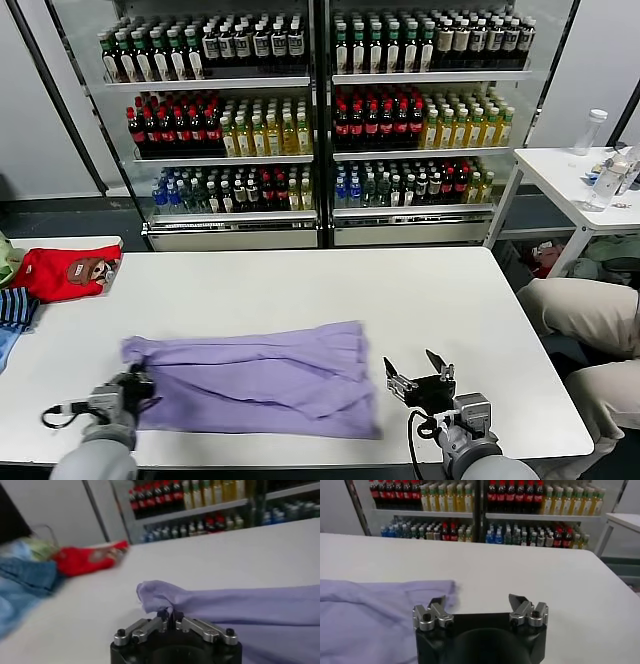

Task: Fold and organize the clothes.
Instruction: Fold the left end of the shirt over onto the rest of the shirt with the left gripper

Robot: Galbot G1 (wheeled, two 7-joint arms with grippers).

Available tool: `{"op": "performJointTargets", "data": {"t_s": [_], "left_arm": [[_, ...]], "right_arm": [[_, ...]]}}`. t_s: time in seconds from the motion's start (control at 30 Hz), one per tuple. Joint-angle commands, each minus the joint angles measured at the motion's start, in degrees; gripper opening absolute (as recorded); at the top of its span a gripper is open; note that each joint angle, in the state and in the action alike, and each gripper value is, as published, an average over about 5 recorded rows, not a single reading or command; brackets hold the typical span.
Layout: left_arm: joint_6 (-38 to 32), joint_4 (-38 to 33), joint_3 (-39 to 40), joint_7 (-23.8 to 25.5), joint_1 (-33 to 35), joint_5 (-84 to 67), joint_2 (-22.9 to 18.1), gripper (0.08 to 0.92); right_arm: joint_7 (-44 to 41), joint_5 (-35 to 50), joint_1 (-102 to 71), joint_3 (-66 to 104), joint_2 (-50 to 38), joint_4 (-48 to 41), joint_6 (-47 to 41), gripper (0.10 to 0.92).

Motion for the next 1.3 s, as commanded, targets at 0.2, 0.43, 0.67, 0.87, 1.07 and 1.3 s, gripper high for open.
{"op": "performJointTargets", "data": {"t_s": [0.2, 0.43, 0.67, 0.87, 1.07, 1.3], "left_arm": [[0.41, -7.81, -10.94, 4.0, 1.73, 4.39, 4.08, 0.121], [0.51, -18.26, 13.39, 3.76, 2.43, -5.74, -6.42, 0.121], [0.45, -11.02, 21.57, 3.81, -3.83, -2.82, -10.95, 0.121], [0.43, -7.04, 22.38, 3.39, -7.39, -2.8, -12.42, 0.121], [0.43, -8.32, 26.11, 2.22, -7.68, -2.86, -14.41, 0.143], [-0.37, -12.89, 22.58, 2.44, -6.77, -1.19, -13.23, 0.332]], "right_arm": [[0.09, -0.03, 1.44, -0.16, -0.47, 0.11, -0.08, 0.823], [0.23, -0.08, 0.71, 0.75, -0.92, 0.83, -0.14, 0.823], [0.17, -0.64, -0.6, 1.32, -0.42, 1.42, -0.12, 0.823], [0.14, -0.66, -1.03, 1.96, -0.34, 1.48, -0.11, 0.823], [0.16, -0.92, -0.45, 1.18, -0.01, 1.02, -0.13, 0.823], [0.11, -1.14, 0.51, 0.06, 0.4, 0.27, -0.15, 0.823]]}}
